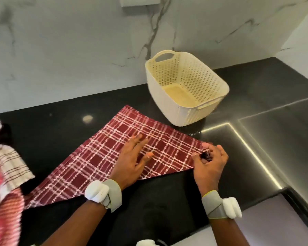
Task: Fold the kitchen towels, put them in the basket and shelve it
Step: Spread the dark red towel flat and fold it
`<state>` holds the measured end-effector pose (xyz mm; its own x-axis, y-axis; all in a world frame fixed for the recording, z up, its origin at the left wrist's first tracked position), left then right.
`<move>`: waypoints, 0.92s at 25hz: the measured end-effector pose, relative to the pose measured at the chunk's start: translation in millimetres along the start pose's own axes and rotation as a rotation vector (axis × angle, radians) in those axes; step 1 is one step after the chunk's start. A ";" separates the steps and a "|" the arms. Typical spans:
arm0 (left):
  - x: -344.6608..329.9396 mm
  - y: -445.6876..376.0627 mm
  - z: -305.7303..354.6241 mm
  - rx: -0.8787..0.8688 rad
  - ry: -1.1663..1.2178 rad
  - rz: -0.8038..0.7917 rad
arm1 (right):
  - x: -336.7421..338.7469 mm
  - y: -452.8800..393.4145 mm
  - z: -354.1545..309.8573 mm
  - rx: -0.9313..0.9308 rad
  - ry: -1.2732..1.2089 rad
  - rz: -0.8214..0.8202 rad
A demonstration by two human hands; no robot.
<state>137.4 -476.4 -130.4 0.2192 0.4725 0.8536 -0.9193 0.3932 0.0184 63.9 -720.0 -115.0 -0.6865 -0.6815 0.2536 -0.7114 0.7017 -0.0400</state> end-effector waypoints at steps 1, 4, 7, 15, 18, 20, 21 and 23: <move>4.8 8.3 -8.4 0.034 0.063 0.019 | -11.7 2.7 -9.8 0.089 0.006 -0.004; 18.2 31.3 -22.9 0.044 0.040 0.050 | -27.9 2.0 -19.4 0.135 0.204 0.074; 35.2 57.3 -37.1 0.092 0.061 0.082 | -35.1 -2.2 -26.7 0.200 0.131 0.104; 85.0 109.2 -83.2 0.377 1.790 0.369 | -197.5 194.4 -160.3 0.969 -0.077 -1.091; 102.4 138.7 -90.0 0.268 1.820 0.500 | -200.0 214.4 -154.8 1.027 -0.150 -1.193; 100.4 154.0 -101.3 0.387 1.730 0.664 | -196.7 192.1 -145.4 0.927 -0.202 -1.046; 95.3 156.6 -104.3 0.449 1.697 0.695 | -198.5 179.0 -138.1 0.892 -0.178 -0.986; 86.8 160.3 -111.7 0.578 1.593 0.764 | -215.8 161.4 -119.0 0.874 -0.057 -0.981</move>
<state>45.6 -284.3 -111.5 -0.4967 0.7325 -0.4656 -0.8626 -0.3572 0.3583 115.1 -434.9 -61.2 0.1777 -0.8506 0.4948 -0.7619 -0.4372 -0.4780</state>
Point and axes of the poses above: each hand's wrist, its own y-axis away from the middle knuckle, its own x-axis out of the back of the hand, z = x × y, the point moved 6 cm from there along -y, towards the middle knuckle, and after that the axes turned 9 degrees about -y, right-handed, at the moved point
